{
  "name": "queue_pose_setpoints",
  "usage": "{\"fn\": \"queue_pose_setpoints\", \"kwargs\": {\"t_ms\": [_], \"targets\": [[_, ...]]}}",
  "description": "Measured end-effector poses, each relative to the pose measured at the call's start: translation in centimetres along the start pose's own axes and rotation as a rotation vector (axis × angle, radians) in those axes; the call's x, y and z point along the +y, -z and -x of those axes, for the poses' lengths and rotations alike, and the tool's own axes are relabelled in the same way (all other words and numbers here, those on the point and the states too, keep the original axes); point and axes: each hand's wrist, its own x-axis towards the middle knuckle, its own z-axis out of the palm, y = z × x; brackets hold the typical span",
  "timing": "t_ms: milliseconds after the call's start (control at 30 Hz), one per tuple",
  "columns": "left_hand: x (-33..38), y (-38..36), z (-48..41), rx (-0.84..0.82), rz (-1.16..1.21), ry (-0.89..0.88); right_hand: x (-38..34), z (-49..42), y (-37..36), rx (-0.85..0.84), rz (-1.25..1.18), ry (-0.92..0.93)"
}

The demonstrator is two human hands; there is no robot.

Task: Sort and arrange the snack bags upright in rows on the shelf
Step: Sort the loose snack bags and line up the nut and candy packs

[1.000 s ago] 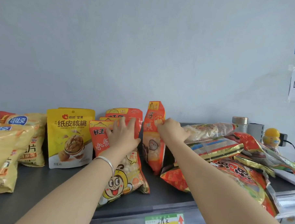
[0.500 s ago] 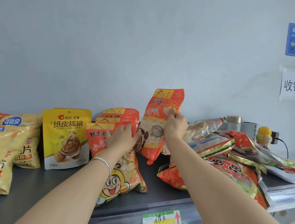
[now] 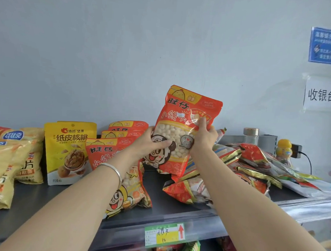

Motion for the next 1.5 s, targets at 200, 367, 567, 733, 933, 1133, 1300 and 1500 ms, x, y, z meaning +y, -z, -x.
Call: {"fn": "queue_pose_setpoints", "kwargs": {"t_ms": [200,367,567,733,933,1133,1300,1500], "targets": [[0.4,0.1,3.4,0.338,0.164,0.066,0.3,2.6,-1.5,-0.266,0.169,-0.146],[-1.0,1.9,7.0,0.634,0.167,0.085,4.1,8.1,-2.9,-0.653,0.46,-0.046],[-3.6,3.4,12.0,0.674,-0.143,0.139,7.1,12.1,-2.9,-0.691,0.583,-0.043],[-5.3,3.7,13.9,0.677,-0.333,0.356,7.0,13.6,-3.0,-0.649,0.895,0.029],[-5.7,3.4,13.8,0.56,0.004,0.223,7.3,13.6,-2.8,-0.623,0.939,-0.046],[-5.6,4.0,14.3,0.511,-0.005,0.237,7.2,14.3,-2.4,-0.583,0.929,-0.137],[-5.2,3.9,15.7,0.357,0.117,0.229,7.6,15.3,-1.7,-0.556,0.899,-0.166],[-4.9,4.5,17.5,0.145,0.089,0.304,7.4,16.3,-1.9,-0.506,0.98,-0.151]]}}
